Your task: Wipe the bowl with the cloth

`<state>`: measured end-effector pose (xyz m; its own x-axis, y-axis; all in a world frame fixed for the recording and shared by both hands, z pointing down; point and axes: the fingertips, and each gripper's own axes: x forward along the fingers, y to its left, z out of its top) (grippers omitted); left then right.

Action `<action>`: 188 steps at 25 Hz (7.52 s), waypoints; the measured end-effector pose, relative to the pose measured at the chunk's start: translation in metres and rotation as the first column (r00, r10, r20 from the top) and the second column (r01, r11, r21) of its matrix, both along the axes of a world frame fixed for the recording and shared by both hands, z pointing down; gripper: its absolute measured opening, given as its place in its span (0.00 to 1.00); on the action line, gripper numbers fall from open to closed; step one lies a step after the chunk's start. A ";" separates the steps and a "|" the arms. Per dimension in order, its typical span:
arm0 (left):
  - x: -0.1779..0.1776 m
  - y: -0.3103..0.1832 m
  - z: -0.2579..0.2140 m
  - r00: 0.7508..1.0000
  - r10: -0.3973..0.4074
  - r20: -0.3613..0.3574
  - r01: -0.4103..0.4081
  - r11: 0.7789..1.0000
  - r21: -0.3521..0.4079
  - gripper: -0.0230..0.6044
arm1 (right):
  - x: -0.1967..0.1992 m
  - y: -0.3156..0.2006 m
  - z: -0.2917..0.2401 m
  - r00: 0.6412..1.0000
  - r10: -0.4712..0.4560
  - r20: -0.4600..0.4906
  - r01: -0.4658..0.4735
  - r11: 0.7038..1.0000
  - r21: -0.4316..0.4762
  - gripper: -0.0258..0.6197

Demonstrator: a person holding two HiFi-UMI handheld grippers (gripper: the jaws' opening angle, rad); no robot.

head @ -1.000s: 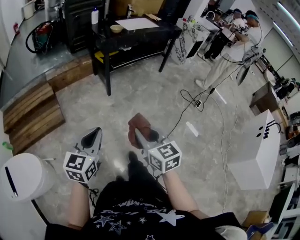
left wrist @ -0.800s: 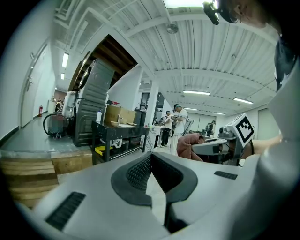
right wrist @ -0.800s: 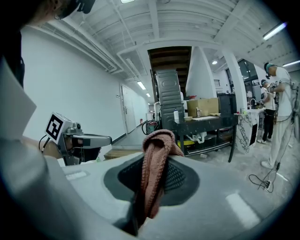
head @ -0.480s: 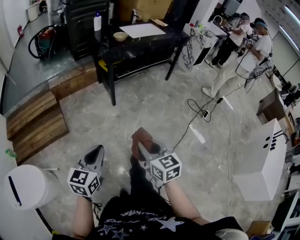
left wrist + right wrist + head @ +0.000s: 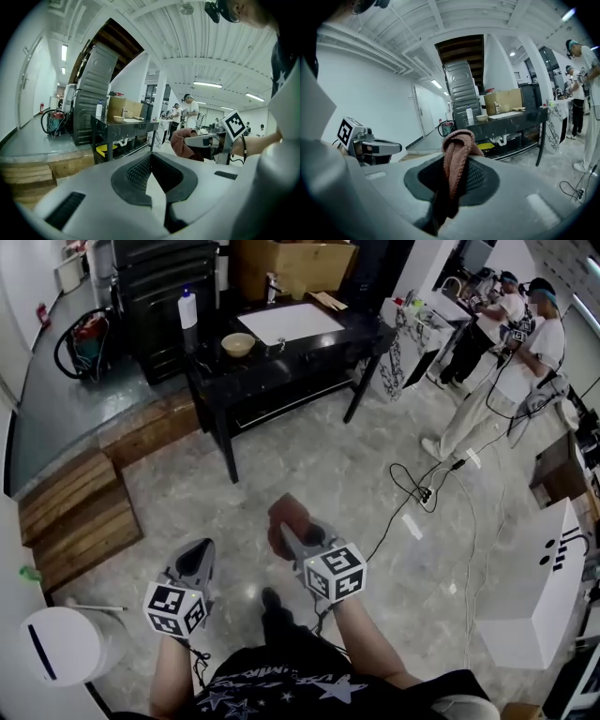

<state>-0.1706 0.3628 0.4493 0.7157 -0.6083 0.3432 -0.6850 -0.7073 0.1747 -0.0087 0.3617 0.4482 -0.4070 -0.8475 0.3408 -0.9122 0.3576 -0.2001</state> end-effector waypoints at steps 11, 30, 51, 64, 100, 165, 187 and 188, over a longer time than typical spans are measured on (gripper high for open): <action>0.029 -0.081 0.003 0.995 -0.097 0.010 0.097 0.995 -0.019 0.05 | 0.055 -0.086 0.011 0.999 -0.033 0.039 0.034 0.999 -0.014 0.15; 0.015 -0.209 0.005 0.989 -0.137 -0.053 0.134 0.989 -0.055 0.05 | 0.080 -0.208 0.003 0.999 0.018 0.034 -0.018 1.000 0.002 0.15; 0.054 -0.481 0.004 0.995 0.065 -0.077 -0.072 0.994 -0.087 0.05 | 0.101 -0.448 -0.018 0.986 0.159 -0.058 -0.160 0.987 -0.003 0.15; 0.083 -0.557 0.011 0.984 0.131 -0.121 -0.153 0.969 -0.195 0.05 | 0.106 -0.505 -0.016 0.970 0.234 -0.067 -0.235 0.972 -0.003 0.15; 0.160 -0.666 0.034 0.977 -0.211 -0.040 0.161 0.843 -0.513 0.24 | 0.169 -0.727 -0.027 0.979 -0.205 0.013 0.204 0.978 0.051 0.15; 0.137 -0.688 0.036 0.964 -0.248 0.094 0.262 0.842 -0.472 0.07 | 0.001 -0.678 0.047 0.623 -0.739 -0.255 0.565 0.651 -0.507 0.14; 0.127 -0.672 0.011 0.966 -0.252 0.053 0.254 0.894 -0.370 0.08 | 0.011 -0.652 0.042 0.618 -0.726 -0.304 0.493 0.658 -0.570 0.14; 0.127 -0.671 0.010 0.967 -0.250 0.051 0.251 0.895 -0.368 0.08 | 0.010 -0.649 0.043 0.617 -0.732 -0.288 0.499 0.647 -0.576 0.14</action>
<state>-0.0437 -0.3086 0.4596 0.5549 -0.5971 0.5793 -0.8319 -0.3973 0.3873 0.0017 -0.2875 0.4913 -0.4669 -0.1784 0.8661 -0.5060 0.8571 -0.0963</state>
